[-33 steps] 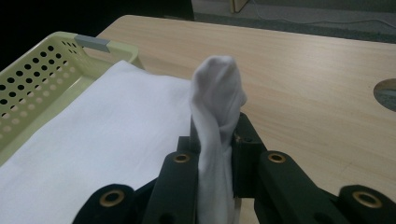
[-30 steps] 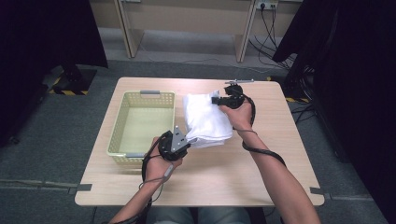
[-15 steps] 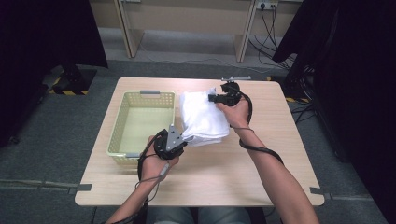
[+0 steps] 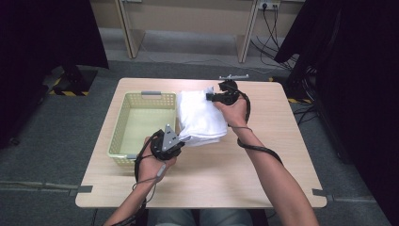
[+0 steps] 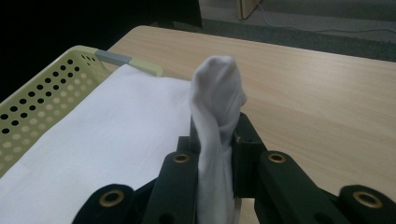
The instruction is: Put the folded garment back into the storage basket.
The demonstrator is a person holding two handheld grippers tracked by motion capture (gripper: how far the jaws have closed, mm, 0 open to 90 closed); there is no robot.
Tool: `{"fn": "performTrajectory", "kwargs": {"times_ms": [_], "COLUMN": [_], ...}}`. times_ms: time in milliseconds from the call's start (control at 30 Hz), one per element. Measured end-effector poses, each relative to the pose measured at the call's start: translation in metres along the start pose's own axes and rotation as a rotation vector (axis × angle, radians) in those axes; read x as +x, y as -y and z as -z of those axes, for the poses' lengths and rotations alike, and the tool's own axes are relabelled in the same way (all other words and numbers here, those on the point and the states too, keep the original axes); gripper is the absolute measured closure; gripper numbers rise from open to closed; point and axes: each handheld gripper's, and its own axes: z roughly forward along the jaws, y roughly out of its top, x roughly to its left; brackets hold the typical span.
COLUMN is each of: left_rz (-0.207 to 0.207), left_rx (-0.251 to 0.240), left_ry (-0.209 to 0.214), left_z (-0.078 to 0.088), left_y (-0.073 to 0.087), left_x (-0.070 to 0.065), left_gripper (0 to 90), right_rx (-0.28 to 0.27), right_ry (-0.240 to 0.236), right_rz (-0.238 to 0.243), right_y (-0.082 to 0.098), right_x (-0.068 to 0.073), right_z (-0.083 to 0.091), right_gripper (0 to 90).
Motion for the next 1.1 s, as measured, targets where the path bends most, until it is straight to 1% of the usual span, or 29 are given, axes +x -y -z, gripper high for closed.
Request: {"fn": "performTrajectory", "kwargs": {"times_ms": [67,367,767,900,1100], "left_rz": [-0.001,0.008,0.021,0.024,0.026], "left_rx": [0.002,0.000,-0.010,-0.007,-0.007], "left_ry": [-0.001,-0.006,-0.014,-0.013,-0.020], "left_z": [0.001,0.003,0.007,0.008,0.010], "left_y": [0.001,0.004,0.005,0.007,0.008], "left_x": [0.001,0.004,0.009,0.010,0.012], "left_gripper": [74.5,74.6,74.6,74.6,74.7], "right_rx": [0.003,0.007,0.001,0.005,0.003], "right_ry": [-0.001,-0.005,-0.009,-0.013,-0.018], "right_rz": [-0.004,0.004,0.016,0.008,0.010], "right_y": [0.001,0.000,-0.008,-0.007,-0.009], "right_x": [0.000,0.005,0.013,0.013,0.018], "right_z": [-0.002,-0.006,-0.006,-0.008,-0.009], "right_gripper": [81.7,81.7,81.7,81.6,81.6]}}
